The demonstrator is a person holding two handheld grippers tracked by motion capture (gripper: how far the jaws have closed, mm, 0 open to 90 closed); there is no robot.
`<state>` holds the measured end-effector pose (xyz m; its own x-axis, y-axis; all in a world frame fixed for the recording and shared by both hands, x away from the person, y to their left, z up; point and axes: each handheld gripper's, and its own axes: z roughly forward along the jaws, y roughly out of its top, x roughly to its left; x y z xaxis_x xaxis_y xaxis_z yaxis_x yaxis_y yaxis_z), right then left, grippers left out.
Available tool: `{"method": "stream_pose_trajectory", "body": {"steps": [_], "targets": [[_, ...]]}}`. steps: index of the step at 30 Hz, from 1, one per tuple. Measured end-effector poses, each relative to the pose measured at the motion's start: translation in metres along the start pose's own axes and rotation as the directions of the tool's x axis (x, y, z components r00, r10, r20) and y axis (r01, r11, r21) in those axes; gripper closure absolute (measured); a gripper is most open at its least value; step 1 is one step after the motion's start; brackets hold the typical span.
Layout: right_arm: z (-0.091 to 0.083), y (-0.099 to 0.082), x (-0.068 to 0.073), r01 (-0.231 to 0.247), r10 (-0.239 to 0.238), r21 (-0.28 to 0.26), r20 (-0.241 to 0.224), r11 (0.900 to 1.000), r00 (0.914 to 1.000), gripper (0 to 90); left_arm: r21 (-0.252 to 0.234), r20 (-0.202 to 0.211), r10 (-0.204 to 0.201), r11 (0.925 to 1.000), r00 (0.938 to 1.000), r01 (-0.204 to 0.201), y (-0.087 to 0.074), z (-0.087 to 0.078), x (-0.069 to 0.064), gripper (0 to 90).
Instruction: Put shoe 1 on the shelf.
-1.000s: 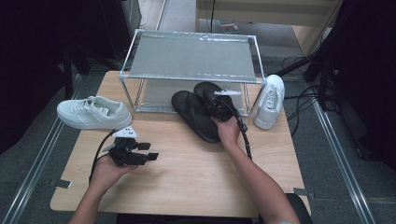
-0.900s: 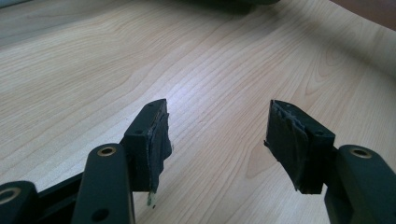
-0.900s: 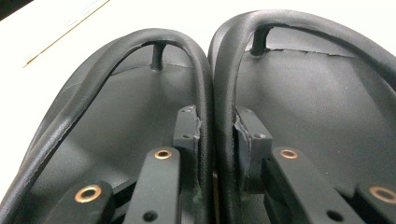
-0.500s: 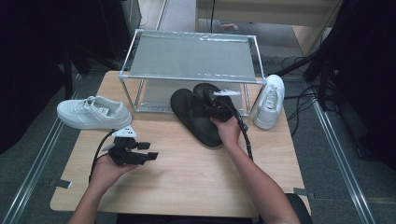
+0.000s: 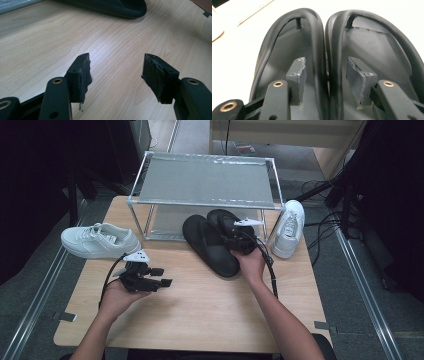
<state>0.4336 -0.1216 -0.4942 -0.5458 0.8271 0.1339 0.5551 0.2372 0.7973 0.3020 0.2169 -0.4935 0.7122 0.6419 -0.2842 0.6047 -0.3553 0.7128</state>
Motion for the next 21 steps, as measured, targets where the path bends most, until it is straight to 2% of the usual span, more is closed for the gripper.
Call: {"method": "stream_pose_trajectory", "body": {"steps": [2, 6, 11, 16, 21], "targets": [[-0.006, -0.002, 0.001, 0.001, -0.001, -0.017, 0.002, 0.9999, 1.0000, 51.0, 0.005, -0.001, 0.005, 1.0000, 1.0000, -0.005, 0.003, 0.002, 0.001, 39.9], [-0.018, -0.005, 0.001, -0.009, 0.009, -0.013, -0.016, 0.9999, 0.9998, 51.4, 0.004, 0.009, 0.010, 0.9999, 0.9999, -0.010, 0.011, 0.007, 0.003, 40.1], [-0.035, -0.012, 0.000, -0.018, 0.017, -0.026, -0.050, 0.9995, 0.9986, 51.6, 0.021, 0.008, 0.049, 0.9986, 0.9988, -0.049, 0.019, 0.015, 0.003, 41.5], [-0.049, -0.020, 0.000, -0.005, 0.003, -0.026, -0.097, 0.9996, 0.9953, 53.0, 0.021, 0.025, 0.055, 0.9982, 0.9982, -0.055, 0.028, 0.020, 0.005, 42.5], [-0.063, -0.032, 0.004, 0.023, -0.028, -0.043, -0.118, 0.9988, 0.9926, 52.9, 0.022, 0.040, 0.063, 0.9977, 0.9972, -0.064, 0.037, 0.022, 0.007, 48.0]]}}
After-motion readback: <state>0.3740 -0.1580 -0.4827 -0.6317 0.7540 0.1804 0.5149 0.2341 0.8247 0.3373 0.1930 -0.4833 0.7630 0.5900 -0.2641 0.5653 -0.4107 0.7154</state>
